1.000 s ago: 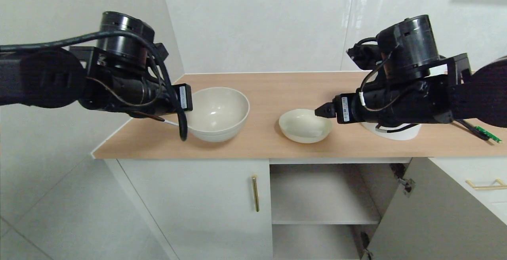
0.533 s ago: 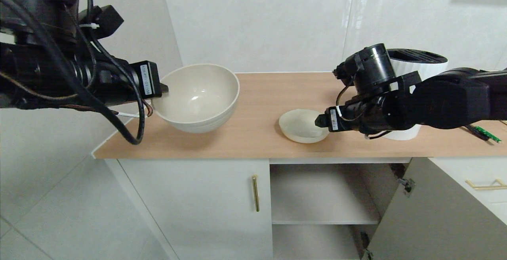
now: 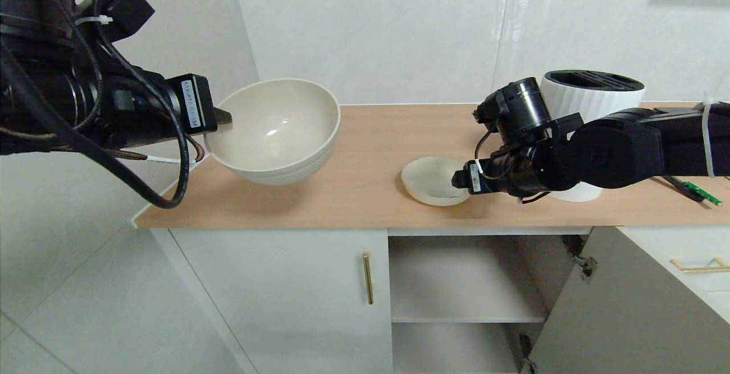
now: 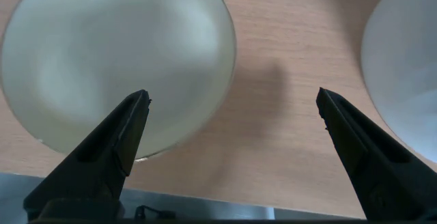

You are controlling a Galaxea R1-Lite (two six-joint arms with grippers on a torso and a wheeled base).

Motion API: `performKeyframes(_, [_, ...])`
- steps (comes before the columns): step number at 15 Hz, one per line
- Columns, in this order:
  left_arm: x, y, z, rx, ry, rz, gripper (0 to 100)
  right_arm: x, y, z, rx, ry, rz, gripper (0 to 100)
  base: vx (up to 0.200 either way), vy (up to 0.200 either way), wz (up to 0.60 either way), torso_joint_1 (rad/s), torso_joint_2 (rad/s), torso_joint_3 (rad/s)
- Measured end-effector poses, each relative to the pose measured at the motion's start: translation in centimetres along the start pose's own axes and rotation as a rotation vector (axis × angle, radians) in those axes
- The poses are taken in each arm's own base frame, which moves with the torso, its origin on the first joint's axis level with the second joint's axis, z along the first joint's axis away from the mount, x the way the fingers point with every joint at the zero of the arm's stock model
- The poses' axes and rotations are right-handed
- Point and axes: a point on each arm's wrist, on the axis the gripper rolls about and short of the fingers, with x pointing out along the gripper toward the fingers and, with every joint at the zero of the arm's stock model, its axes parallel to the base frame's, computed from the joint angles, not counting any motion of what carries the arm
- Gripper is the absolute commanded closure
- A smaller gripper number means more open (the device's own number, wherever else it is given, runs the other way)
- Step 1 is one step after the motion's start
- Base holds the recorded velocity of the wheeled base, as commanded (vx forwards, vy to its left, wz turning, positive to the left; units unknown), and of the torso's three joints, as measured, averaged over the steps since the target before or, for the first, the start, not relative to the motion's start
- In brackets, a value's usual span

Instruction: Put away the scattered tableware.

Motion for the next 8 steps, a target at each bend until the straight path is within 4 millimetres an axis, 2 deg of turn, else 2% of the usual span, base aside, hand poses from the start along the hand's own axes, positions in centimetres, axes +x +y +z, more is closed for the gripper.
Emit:
performKeyframes(5, [-1.3,-0.2,0.1,0.001,-0.023,-0.018,100,1.0,0.4,0.1,-0.001,0.003,-0.002,0,0.0,0.0,0.0,0.0,0.0,0.0])
performKeyframes(6, [-1.5,-0.2,0.2,0.001,-0.026,-0.022,100,1.2,0.4,0.0,-0.001,0.006,-0.002,100,0.0,0.0,0.0,0.0,0.0,0.0])
performKeyframes(8, [-1.8,-0.3,0.2,0.001,-0.032,-0.027,100,1.4,0.5,-0.1,0.012,0.011,-0.002,100,0.0,0.0,0.0,0.0,0.0,0.0])
